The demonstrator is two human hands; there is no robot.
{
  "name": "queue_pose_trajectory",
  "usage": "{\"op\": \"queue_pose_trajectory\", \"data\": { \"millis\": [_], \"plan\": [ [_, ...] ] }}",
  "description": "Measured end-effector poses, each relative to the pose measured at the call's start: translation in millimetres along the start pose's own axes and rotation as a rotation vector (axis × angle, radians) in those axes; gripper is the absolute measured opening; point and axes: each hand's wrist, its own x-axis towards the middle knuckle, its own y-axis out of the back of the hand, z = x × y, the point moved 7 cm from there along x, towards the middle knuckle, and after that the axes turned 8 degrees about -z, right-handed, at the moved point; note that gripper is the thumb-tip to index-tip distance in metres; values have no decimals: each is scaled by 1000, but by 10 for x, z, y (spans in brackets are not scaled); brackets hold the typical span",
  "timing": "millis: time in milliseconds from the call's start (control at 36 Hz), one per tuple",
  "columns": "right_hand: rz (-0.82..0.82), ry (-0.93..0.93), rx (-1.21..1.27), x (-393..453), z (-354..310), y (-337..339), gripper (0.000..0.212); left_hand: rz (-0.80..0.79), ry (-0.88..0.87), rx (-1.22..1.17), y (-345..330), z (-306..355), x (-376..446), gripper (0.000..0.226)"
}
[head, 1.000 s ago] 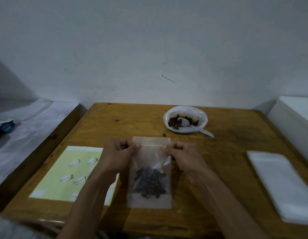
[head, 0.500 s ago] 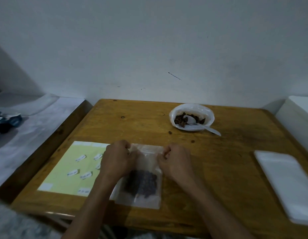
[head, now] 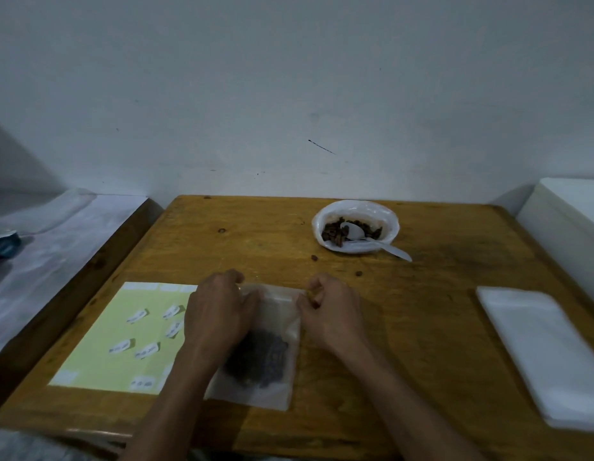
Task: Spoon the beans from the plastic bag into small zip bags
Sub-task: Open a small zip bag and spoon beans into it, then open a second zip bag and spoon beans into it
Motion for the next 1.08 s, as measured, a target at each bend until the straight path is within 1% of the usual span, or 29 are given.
{"op": "queue_pose_trajectory", "data": {
  "millis": [139, 222, 278, 361, 444, 472, 528, 583, 611, 667, 694, 722, 778, 833, 1000, 1083],
  "plan": [
    [52, 8, 38, -123, 109, 307, 16, -8, -102, -91, -70, 368, -12, 45],
    [176, 24, 28, -267, 215, 742, 3, -16, -218, -106, -193, 728, -57, 41],
    [281, 18, 20, -372, 358, 1079, 6, -45, -274, -125, -306, 1022, -123, 36],
    [439, -34, 1, -527, 670, 1611, 6, -143, -355, -177, -564, 1492, -263, 27],
    [513, -168, -85, -638, 1150, 2032, 9, -265, -401, -226, -889, 1936, -395, 22],
    [523, -226, -126, -668, 1330, 2141, 16, -303, -409, -231, -1004, 2081, -432, 21],
    [506, -338, -201, -730, 1644, 2302, 40, -373, -407, -238, -1225, 2354, -490, 18],
    [448, -420, -275, -788, 1855, 2380, 52, -405, -402, -245, -1425, 2579, -513, 14],
    [422, -434, -280, -801, 1942, 2388, 55, -399, -407, -230, -1498, 2685, -516, 17],
    [397, -415, -220, -798, 2084, 2362, 57, -372, -432, -168, -1645, 2854, -507, 32],
    [407, -402, -179, -801, 2133, 2343, 57, -368, -436, -133, -1708, 2913, -508, 36],
    [426, -386, -143, -801, 2161, 2326, 54, -375, -430, -93, -1766, 2951, -507, 35],
    [467, -359, -81, -809, 2181, 2297, 49, -376, -418, -19, -1859, 2981, -489, 27],
    [502, -343, -70, -822, 2159, 2277, 47, -380, -407, 8, -1921, 2976, -470, 29],
    [609, -299, -107, -884, 2098, 2276, 49, -368, -377, -20, -1889, 2963, -513, 30],
    [677, -251, 1, -936, 2073, 2330, 44, -359, -342, -94, -1855, 2938, -532, 33]
  ]
}}
